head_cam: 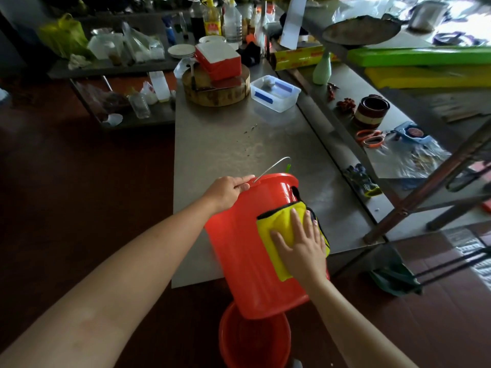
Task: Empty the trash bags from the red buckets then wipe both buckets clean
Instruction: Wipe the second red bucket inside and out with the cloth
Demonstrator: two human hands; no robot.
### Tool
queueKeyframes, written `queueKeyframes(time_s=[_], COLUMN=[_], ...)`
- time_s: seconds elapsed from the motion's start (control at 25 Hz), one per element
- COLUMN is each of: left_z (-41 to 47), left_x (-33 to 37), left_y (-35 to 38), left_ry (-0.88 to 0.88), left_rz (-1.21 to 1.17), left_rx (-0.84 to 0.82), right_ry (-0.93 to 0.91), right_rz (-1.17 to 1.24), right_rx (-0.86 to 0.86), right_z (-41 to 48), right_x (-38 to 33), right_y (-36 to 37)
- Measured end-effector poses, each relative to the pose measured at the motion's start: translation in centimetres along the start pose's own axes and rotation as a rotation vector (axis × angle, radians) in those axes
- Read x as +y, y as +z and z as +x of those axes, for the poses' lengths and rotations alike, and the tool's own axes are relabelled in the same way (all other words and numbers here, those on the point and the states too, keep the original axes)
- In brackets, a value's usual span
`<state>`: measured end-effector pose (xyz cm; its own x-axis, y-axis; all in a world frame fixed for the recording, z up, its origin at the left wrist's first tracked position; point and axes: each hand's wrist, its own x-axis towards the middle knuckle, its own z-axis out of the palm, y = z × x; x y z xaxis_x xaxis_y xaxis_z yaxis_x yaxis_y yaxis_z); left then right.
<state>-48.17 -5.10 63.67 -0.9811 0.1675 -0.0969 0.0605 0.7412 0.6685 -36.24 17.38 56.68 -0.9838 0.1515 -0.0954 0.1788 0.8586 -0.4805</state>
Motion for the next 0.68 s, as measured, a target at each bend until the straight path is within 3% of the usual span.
queueKeyframes(time_s=[0.08,0.16,0.28,0.36,0.44,0.56,0.68], left_z=[0.3,0.6,0.8,0.7,0.4,-1.6,-3.7], left_x=[0.4,0.8,1.0,1.2,1.4,0.1,-2.3], left_y=[0.3,0.9,1.6,1.7,1.6,1.4,0.9], left_ry=[-0.005,-0.003,0.011,0.046,0.098,0.26,0.356], left_rz=[0.008,0.02,0.073,0.126,0.193,0.332,0.454], left_rx=[0.014,0.033,0.063,0.073,0.062,-0.026,0.019], right_ry=[0.11,0.102,-0.186,-0.453,-0.607,-0.583,-0.544], right_rz=[0.115,0.061,-0.182,-0.307,-0.428,-0.433,-0.417], right_rx=[-0.063,-0.036,0.102,0.124,0.128,0.152,0.163], right_z=[0.3,-0.6,-3.8,-5.8,-6.8,-6.0,-4.7], right_x=[0.8,0.3,-1.9,-3.5,-4.2,-3.3,-1.2], right_y=[-0.6,-0.3,1.9,3.9,5.3,4.8,3.3])
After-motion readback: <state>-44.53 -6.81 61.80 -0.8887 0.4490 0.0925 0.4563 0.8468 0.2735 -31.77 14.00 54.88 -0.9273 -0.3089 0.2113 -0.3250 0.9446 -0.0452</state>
